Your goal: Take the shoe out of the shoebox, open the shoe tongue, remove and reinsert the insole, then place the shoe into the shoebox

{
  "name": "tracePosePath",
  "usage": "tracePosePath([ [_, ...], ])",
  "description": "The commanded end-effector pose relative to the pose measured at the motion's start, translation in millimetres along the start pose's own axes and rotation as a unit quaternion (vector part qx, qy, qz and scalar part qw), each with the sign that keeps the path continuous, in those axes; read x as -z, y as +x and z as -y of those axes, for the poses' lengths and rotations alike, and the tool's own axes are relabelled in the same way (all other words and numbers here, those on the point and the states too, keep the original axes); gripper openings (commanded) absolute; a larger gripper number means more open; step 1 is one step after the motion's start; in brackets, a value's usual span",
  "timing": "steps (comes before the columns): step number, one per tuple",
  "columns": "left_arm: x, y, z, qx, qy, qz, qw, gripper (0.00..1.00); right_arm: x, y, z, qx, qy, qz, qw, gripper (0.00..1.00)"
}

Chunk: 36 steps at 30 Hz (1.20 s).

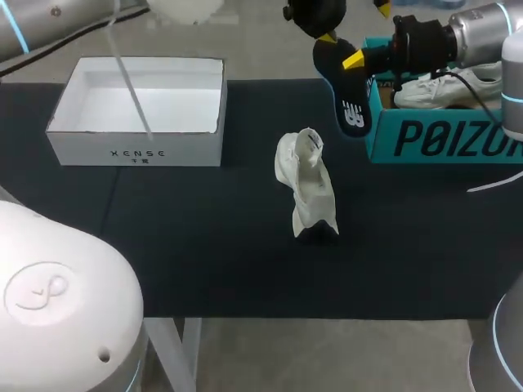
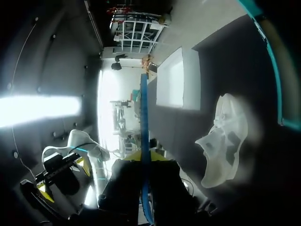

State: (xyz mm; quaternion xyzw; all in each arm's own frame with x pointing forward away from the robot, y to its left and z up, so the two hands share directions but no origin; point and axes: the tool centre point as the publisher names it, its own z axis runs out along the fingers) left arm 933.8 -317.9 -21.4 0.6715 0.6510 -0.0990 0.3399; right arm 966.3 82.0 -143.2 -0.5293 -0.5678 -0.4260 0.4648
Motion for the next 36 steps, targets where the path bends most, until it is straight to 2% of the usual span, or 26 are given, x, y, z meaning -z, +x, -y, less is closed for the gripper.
tracePosePath([
  [1, -12, -21.9, -28, 0.133, 0.02, -0.237, 0.962, 1.0, 2, 2.9, 13.5, -0.01, -0.018, 0.011, 1.0, 0.0],
  [7, -15, -6.8, -48, 0.157, 0.039, -0.255, 0.953, 1.0, 4, 2.2, 17.2, -0.017, -0.019, 0.016, 1.0, 0.0],
  [8, -15, -2.9, -49, 0.146, 0.063, -0.254, 0.954, 1.0, 4, 2.2, 17.3, -0.018, -0.019, 0.017, 1.0, 0.0],
  [11, -17, 5.1, -52, 0.137, 0.095, -0.262, 0.951, 1.0, 5, 1.8, 16.7, -0.02, -0.016, 0.018, 1.0, 0.0],
  [14, -13, 11.4, -52, 0.12, 0.115, -0.254, 0.953, 1.0, 7, 1.8, 15.2, -0.021, -0.014, 0.019, 0.999, 0.0],
  [15, -12, 13.6, -54, 0.112, 0.111, -0.255, 0.954, 1.0, 7, 1.6, 14.6, -0.021, -0.014, 0.019, 0.999, 0.0],
  [17, -9, 17.5, -55, 0.097, 0.139, -0.243, 0.955, 1.0, 7, 0.5, 13.2, -0.022, -0.013, 0.02, 0.999, 0.0],
  [23, -5, 29.8, -59, 0.066, 0.132, -0.236, 0.961, 1.0, 7, -2.4, 11.0, -0.025, -0.013, 0.019, 0.999, 0.0],
  [26, -1, 32.5, -55, 0.055, 0.12, -0.221, 0.966, 1.0, 8, -4.2, 10.7, -0.028, -0.018, 0.017, 0.999, 0.0],
  [31, 0, 37.5, -44, 0.032, 0.138, -0.202, 0.969, 1.0, 20, -2.3, 11.0, -0.021, -0.044, 0.021, 0.999, 0.0],
  [34, -1, 41.0, -38, 0.007, 0.169, -0.193, 0.967, 1.0, 28, 1.7, 10.9, -0.015, -0.058, 0.025, 0.998, 0.0],
  [36, -3, 42.4, -34, -0.017, 0.169, -0.19, 0.967, 1.0, 32, 3.5, 10.2, -0.012, -0.065, 0.026, 0.997, 0.0],
])
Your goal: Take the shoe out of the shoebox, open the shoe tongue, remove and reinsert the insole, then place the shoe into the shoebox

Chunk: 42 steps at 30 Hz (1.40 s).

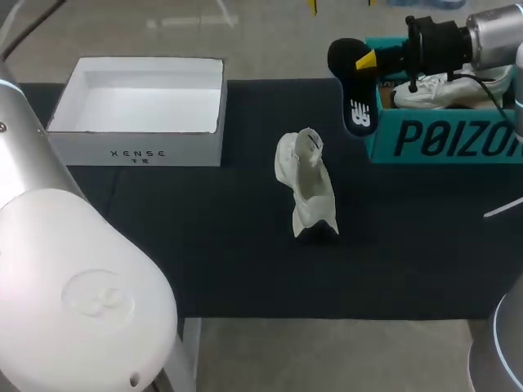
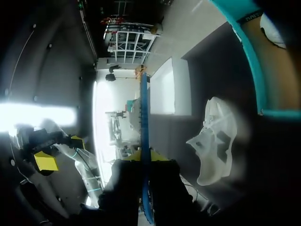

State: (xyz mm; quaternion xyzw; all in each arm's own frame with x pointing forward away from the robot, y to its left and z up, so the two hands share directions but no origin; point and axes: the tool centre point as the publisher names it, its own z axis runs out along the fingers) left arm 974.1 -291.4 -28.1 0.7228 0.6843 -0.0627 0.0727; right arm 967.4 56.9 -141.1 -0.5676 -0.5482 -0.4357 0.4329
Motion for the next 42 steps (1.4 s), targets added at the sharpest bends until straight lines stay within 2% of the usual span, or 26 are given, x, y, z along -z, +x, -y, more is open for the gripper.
tracePosePath([
  [1, -8, 10.4, 5, -0.032, 0.0, 0.018, 0.999, 1.0, 10, 7.0, 8.2, 0.004, -0.019, 0.005, 1.0, 0.0],
  [4, -11, 8.7, 6, -0.032, -0.012, 0.004, 0.999, 1.0, 12, 10.5, 6.4, 0.012, -0.024, 0.004, 1.0, 0.0],
  [9, -14, 0.3, 9, -0.011, -0.053, -0.006, 0.999, 1.0, 5, 13.1, 0.7, 0.019, -0.015, 0.003, 1.0, 0.0],
  [15, -12, -13.2, 18, 0.01, -0.028, 0.011, 0.999, 1.0, 2, 10.8, -0.2, 0.017, -0.009, 0.0, 1.0, 0.0],
  [19, -14, -15.7, 19, 0.007, -0.01, 0.008, 1.0, 1.0, 3, 12.0, 1.8, 0.015, -0.008, 0.001, 1.0, 0.0],
  [33, -18, -20.4, 22, 0.01, -0.01, -0.004, 1.0, 1.0, 4, 12.2, 3.1, 0.018, -0.009, 0.0, 1.0, 0.0],
  [36, -19, -20.3, 20, 0.013, -0.027, 0.015, 0.999, 1.0, 4, 11.4, 3.4, 0.018, -0.01, -0.001, 1.0, 0.0],
  [42, -19, -7.9, 2, 0.066, 0.031, 0.15, 0.986, 1.0, 6, 11.3, 6.3, 0.017, -0.012, -0.001, 1.0, 0.0],
])
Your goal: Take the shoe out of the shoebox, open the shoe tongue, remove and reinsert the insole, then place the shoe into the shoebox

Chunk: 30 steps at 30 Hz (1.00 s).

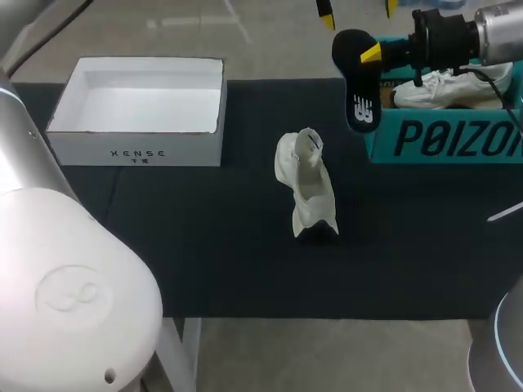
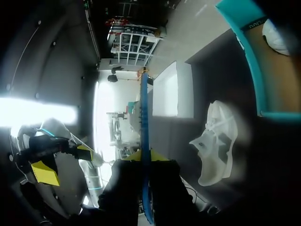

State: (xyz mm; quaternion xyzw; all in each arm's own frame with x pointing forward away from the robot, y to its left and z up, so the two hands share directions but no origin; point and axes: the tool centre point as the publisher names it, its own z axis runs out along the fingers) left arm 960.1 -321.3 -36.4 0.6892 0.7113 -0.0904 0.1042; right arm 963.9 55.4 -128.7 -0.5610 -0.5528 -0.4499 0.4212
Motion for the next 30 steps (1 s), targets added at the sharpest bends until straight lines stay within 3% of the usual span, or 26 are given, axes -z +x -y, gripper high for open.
tracePosePath([
  [1, -6, 21.2, -16, 0.031, 0.039, 0.118, 0.992, 1.0, 2, -0.2, 3.2, -0.001, -0.003, 0.001, 1.0, 0.0],
  [6, -4, 34.8, -27, 0.016, 0.079, 0.19, 0.979, 1.0, 2, -1.8, 5.6, -0.005, -0.004, 0.001, 1.0, 0.0],
  [13, 6, 48.5, -33, -0.007, 0.044, 0.25, 0.967, 1.0, 2, -2.8, 7.7, -0.011, -0.003, 0.0, 1.0, 0.0],
  [15, 6, 47.6, -31, -0.009, -0.012, 0.226, 0.974, 1.0, 2, -1.9, 7.5, -0.012, -0.001, 0.002, 1.0, 0.0],
  [25, 6, 47.6, -31, -0.009, -0.012, 0.226, 0.974, 1.0, -1, -1.8, 9.8, -0.014, 0.0, 0.001, 1.0, 0.0],
  [30, -5, 52.8, -29, 0.031, -0.05, 0.302, 0.951, 1.0, -7, -0.4, 16.3, -0.012, -0.01, -0.01, 1.0, 0.0],
])
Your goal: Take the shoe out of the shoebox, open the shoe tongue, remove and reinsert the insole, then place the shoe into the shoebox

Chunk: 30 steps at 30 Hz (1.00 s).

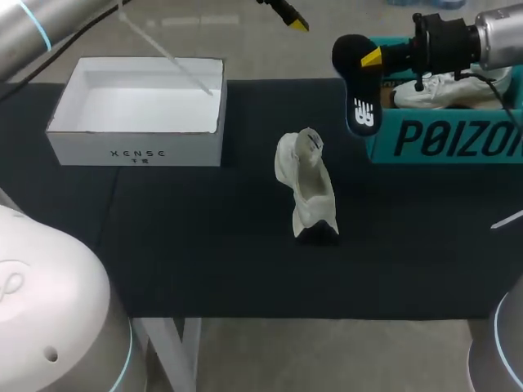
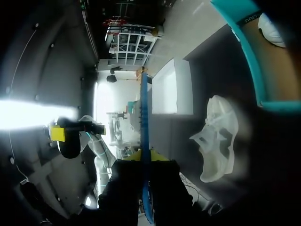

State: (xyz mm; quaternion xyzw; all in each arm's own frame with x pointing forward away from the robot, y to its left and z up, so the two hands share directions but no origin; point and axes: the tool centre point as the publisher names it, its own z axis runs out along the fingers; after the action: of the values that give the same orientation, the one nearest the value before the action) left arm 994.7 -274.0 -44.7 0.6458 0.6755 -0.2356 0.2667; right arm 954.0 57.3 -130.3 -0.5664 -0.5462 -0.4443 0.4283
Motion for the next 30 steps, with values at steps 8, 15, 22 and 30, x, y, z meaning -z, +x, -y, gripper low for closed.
tracePosePath([
  [8, -19, 21.7, 14, 0.07, 0.02, 0.124, 0.99, 1.0, -2, 7.4, 10.7, 0.015, -0.016, -0.006, 1.0, 0.0],
  [15, -18, 28.9, 7, 0.065, 0.009, 0.164, 0.984, 1.0, 3, 11.8, 10.3, 0.013, -0.01, 0.003, 1.0, 0.0],
  [22, -30, 29.8, 18, 0.076, -0.006, 0.186, 0.98, 1.0, 4, 17.8, 9.5, 0.022, -0.01, 0.003, 1.0, 0.0],
  [30, -31, 27.4, 20, 0.083, -0.01, 0.19, 0.978, 1.0, 8, 18.3, 12.1, 0.022, -0.01, 0.006, 1.0, 0.0],
])
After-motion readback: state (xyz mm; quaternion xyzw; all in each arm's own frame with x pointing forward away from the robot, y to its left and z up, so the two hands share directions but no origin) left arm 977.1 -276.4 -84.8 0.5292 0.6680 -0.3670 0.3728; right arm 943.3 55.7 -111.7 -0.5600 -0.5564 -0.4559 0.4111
